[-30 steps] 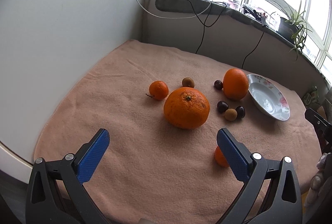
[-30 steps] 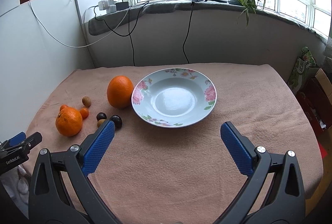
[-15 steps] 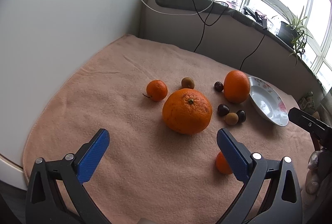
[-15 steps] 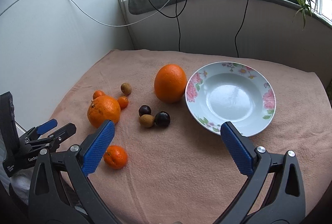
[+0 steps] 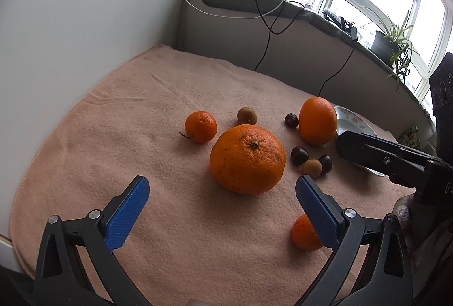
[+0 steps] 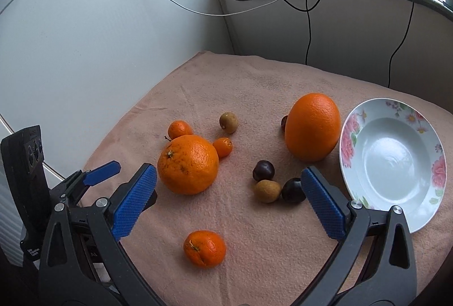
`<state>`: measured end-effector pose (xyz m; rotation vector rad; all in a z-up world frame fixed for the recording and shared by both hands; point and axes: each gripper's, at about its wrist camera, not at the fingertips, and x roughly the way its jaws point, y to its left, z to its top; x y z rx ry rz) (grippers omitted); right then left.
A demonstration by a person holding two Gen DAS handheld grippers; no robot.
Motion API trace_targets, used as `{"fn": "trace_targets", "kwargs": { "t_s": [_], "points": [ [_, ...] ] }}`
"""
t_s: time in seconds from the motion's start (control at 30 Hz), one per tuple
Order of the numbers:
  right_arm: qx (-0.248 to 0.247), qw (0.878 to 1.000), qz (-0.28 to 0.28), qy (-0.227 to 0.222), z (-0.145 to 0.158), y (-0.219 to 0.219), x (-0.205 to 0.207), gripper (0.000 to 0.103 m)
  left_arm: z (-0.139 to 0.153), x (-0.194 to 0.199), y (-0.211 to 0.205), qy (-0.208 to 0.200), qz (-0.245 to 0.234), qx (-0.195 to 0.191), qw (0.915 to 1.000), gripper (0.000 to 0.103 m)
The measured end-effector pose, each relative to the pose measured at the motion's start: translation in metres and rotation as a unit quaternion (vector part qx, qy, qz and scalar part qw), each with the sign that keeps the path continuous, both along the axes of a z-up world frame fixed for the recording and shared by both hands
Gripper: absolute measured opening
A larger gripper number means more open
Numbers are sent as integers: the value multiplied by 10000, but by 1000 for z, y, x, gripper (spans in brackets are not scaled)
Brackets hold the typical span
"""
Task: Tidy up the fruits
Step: 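Move the right gripper to the large round orange and close on it, then lift the large orange with the right gripper and carry it over the floral plate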
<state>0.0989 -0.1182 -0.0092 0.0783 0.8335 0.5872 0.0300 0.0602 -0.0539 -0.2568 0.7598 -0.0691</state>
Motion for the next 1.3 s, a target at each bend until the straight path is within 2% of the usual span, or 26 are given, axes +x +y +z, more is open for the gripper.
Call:
{"fn": "trace_targets", "kwargs": {
  "t_s": [0.23, 0.33, 0.6, 0.73, 0.9, 0.97, 1.03, 1.3],
  "points": [
    [-196, 9985, 404, 326, -10, 22, 18, 103, -11, 15, 3, 206, -97, -384, 9990, 89],
    [-31, 9965, 525, 655, -19, 26, 28, 101, -14, 19, 3, 282, -174, -489, 9983, 84],
    [156, 9905, 771, 1127, -35, 36, 43, 91, -16, 27, 3, 362, -232, -620, 9971, 84],
    [214, 9881, 892, 1234, -38, 43, 46, 86, -19, 30, 3, 412, -263, -666, 9966, 84],
    [132, 9858, 1048, 1303, -40, 54, 47, 84, -25, 35, 0, 529, -345, -746, 9952, 84],
    [95, 9847, 1101, 1350, -42, 57, 47, 77, -25, 36, 1, 538, -327, -786, 9949, 85],
    [114, 9833, 1139, 1415, -45, 59, 48, 74, -26, 37, 2, 565, -324, -842, 9943, 85],
    [171, 9815, 1177, 1503, -51, 61, 51, 72, -28, 40, 3, 578, -427, -960, 9928, 83]
  ]
}}
